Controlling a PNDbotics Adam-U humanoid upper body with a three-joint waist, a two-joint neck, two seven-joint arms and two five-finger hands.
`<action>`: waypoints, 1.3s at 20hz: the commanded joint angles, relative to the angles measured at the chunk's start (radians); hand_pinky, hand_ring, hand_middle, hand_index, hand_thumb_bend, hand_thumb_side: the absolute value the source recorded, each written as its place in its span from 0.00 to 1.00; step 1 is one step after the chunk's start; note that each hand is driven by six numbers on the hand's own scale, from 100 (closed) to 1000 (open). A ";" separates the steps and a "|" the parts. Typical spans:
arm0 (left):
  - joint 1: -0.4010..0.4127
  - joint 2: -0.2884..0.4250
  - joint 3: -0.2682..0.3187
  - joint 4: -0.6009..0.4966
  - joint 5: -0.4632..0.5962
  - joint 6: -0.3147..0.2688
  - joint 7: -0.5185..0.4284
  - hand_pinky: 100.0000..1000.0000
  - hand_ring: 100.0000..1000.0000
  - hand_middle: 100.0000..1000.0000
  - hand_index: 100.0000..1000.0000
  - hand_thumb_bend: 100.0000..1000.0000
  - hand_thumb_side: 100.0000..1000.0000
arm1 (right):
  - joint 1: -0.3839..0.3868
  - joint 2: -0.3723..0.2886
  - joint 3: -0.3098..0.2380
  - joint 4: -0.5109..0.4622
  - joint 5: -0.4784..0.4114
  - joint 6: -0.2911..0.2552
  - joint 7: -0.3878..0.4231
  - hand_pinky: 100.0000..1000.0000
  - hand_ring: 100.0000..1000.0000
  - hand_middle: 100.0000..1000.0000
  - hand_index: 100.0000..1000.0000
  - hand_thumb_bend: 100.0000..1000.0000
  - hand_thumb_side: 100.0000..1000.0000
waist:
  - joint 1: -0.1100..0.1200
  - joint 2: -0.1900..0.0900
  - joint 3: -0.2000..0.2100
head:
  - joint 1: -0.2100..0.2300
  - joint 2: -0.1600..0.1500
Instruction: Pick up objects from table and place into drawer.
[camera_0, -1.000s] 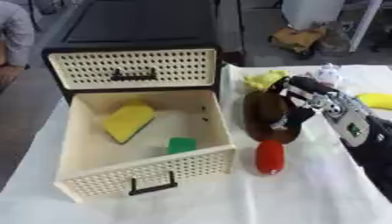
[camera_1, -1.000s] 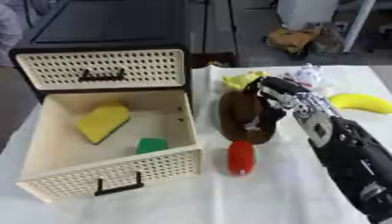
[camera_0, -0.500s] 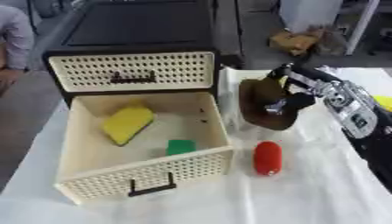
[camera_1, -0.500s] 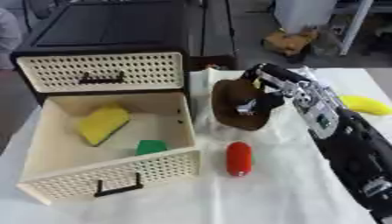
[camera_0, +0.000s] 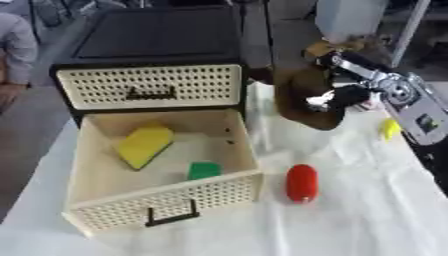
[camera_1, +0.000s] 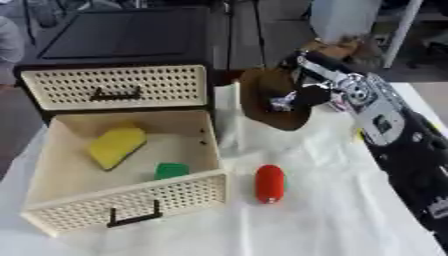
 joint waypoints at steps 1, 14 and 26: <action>-0.004 0.038 0.005 -0.017 0.009 0.003 0.006 0.24 0.46 0.46 0.77 0.01 0.99 | -0.029 -0.043 0.007 -0.079 -0.053 0.014 0.026 0.51 0.73 0.49 0.64 0.45 0.51 | -0.002 -0.029 -0.003 | 0.009 0.007; -0.013 0.052 0.008 -0.017 0.035 0.015 0.009 0.25 0.46 0.46 0.77 0.01 0.99 | -0.046 -0.025 0.081 -0.254 -0.233 0.079 0.123 0.51 0.73 0.49 0.64 0.45 0.52 | -0.015 -0.045 0.008 | 0.019 0.009; -0.022 0.050 0.007 -0.017 0.042 0.027 0.005 0.25 0.46 0.46 0.77 0.01 0.99 | -0.071 0.022 0.101 -0.341 -0.322 0.142 0.168 0.51 0.73 0.49 0.64 0.47 0.53 | -0.023 -0.045 0.018 | 0.016 0.011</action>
